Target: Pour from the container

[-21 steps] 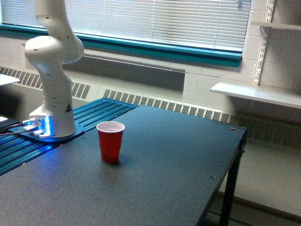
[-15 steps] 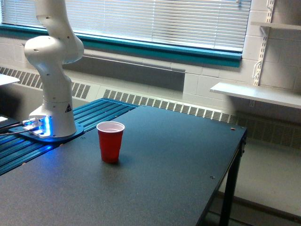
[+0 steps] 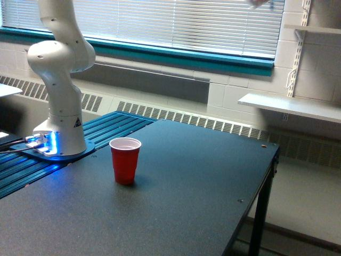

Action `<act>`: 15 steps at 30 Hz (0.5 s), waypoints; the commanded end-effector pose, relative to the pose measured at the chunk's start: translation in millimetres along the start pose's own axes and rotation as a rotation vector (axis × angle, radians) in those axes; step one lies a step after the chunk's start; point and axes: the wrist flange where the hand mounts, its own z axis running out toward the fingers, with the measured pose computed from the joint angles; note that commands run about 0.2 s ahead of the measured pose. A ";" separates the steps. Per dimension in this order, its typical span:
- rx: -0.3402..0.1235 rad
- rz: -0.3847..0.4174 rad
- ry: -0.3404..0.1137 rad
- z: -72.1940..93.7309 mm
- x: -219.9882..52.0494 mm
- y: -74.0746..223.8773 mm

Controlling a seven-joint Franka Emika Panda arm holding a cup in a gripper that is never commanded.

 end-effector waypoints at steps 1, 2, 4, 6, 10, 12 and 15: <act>-0.071 0.042 0.001 -18.1 -20.1 34.7; -0.078 0.039 -0.002 -20.0 -24.7 39.2; -0.075 0.060 -0.008 -25.4 -32.6 48.9; -0.082 0.073 -0.012 -30.8 -41.5 58.3; -0.091 0.104 -0.016 -46.6 -56.0 76.1; -0.091 0.109 -0.009 -58.2 -60.2 83.3; -0.078 0.145 -0.008 -69.2 -66.0 94.2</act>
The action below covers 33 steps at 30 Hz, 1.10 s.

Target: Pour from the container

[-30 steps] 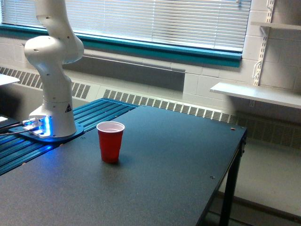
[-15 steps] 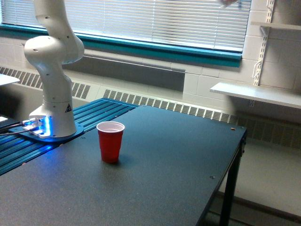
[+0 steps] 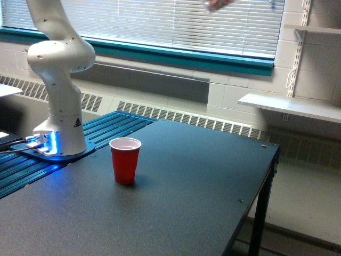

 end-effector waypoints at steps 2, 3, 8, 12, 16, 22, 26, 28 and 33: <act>0.008 0.085 -0.005 -21.3 -13.0 30.3; 0.008 0.093 -0.012 -22.1 -15.2 34.1; 0.010 0.102 -0.048 -22.5 -26.6 49.6; 0.004 0.098 -0.086 -17.9 -37.4 61.5; 0.008 0.103 -0.119 -15.3 -45.0 73.2; 0.003 0.115 -0.128 -16.9 -53.3 88.4; 0.012 0.107 -0.148 -19.0 -60.7 96.2; 0.024 0.104 -0.159 -20.1 -64.7 100.0; 0.029 0.093 -0.202 -17.7 -80.9 110.3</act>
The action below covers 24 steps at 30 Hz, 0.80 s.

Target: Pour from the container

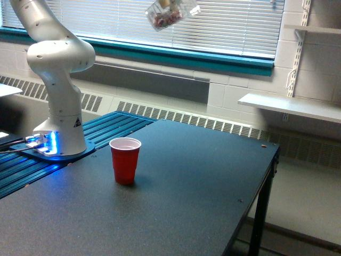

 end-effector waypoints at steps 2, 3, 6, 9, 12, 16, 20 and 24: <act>0.001 -0.065 -0.057 3.9 -17.7 18.3; 0.003 -0.068 -0.067 5.4 -20.7 20.5; -0.004 -0.089 -0.092 11.4 -30.8 26.3; -0.018 -0.117 -0.114 18.4 -41.6 32.3; -0.031 -0.140 -0.131 24.6 -50.1 39.6; -0.053 -0.172 -0.152 33.0 -61.1 50.4; -0.070 -0.193 -0.177 41.2 -71.1 62.8; -0.075 -0.203 -0.207 47.8 -79.2 74.5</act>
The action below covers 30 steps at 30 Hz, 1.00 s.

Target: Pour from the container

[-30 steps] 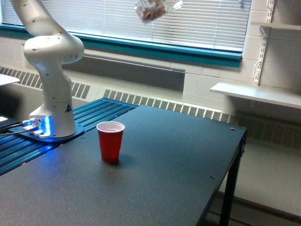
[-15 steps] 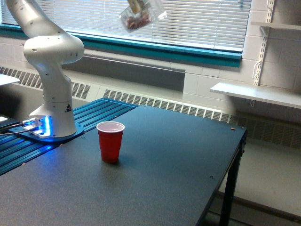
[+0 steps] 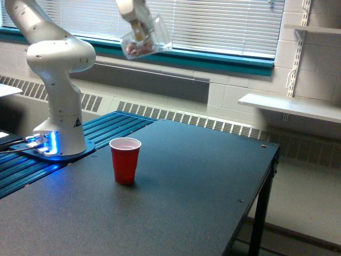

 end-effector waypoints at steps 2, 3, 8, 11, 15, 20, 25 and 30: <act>-0.018 -0.070 -0.044 13.4 -13.4 20.4; -0.026 -0.075 -0.049 15.3 -15.5 22.0; -0.030 -0.087 -0.074 22.9 -24.2 29.3; -0.042 -0.100 -0.089 28.6 -29.8 33.3; -0.056 -0.121 -0.112 38.0 -37.9 38.0; -0.072 -0.133 -0.147 50.6 -49.0 45.0; -0.087 -0.141 -0.174 61.7 -58.9 51.4; -0.105 -0.146 -0.194 69.5 -66.2 57.0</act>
